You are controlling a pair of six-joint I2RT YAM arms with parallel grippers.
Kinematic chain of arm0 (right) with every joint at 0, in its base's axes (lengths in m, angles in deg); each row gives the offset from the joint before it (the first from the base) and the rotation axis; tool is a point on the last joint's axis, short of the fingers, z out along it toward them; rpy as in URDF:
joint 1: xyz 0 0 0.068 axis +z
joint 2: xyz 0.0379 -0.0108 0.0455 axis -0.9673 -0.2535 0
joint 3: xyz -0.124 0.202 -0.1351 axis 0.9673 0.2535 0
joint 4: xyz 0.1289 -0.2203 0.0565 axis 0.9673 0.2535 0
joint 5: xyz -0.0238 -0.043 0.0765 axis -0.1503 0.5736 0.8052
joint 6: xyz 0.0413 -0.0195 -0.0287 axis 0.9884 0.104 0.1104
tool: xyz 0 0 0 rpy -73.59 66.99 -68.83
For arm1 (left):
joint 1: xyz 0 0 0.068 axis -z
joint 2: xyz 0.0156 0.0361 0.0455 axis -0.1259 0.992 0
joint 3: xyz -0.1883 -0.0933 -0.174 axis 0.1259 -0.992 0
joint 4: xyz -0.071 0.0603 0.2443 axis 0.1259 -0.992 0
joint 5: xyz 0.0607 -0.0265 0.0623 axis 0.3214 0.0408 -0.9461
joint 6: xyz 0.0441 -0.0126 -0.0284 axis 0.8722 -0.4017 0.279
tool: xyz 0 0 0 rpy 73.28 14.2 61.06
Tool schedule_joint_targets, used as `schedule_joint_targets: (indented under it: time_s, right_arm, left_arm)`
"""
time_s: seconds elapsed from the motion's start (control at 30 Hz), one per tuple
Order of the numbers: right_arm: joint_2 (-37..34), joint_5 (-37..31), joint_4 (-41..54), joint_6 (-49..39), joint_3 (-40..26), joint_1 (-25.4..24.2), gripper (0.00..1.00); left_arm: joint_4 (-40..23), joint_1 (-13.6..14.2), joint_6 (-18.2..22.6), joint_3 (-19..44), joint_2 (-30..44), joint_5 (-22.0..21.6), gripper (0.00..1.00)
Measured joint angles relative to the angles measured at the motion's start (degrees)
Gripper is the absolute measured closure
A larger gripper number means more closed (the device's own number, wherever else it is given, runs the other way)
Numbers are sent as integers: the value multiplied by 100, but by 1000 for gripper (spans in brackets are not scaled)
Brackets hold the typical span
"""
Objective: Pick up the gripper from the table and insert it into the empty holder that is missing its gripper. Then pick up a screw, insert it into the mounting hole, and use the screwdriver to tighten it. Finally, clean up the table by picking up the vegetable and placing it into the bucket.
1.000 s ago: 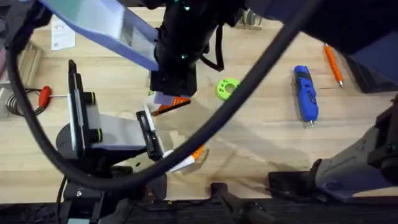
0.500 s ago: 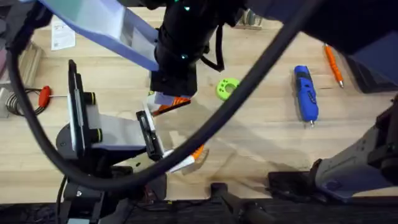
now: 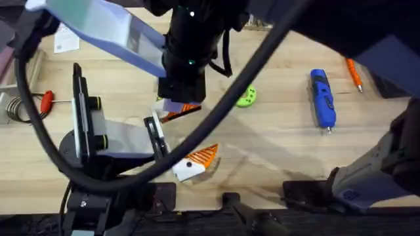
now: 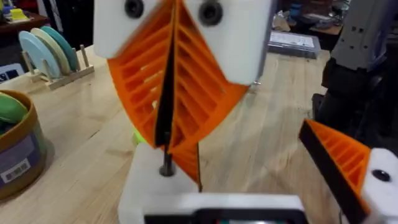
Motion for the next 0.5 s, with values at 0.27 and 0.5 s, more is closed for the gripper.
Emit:
schedule_joint_targets:
  time_s: [0.27, 0.5]
  right_arm:
    - [0, 2, -36, 0, 0, 0, 996]
    - [0, 2, -70, 1, 0, 0, 996]
  left_arm:
    - [-2, 0, 2, 0, 0, 4, 16]
    - [0, 0, 20, 0, 0, 5, 15]
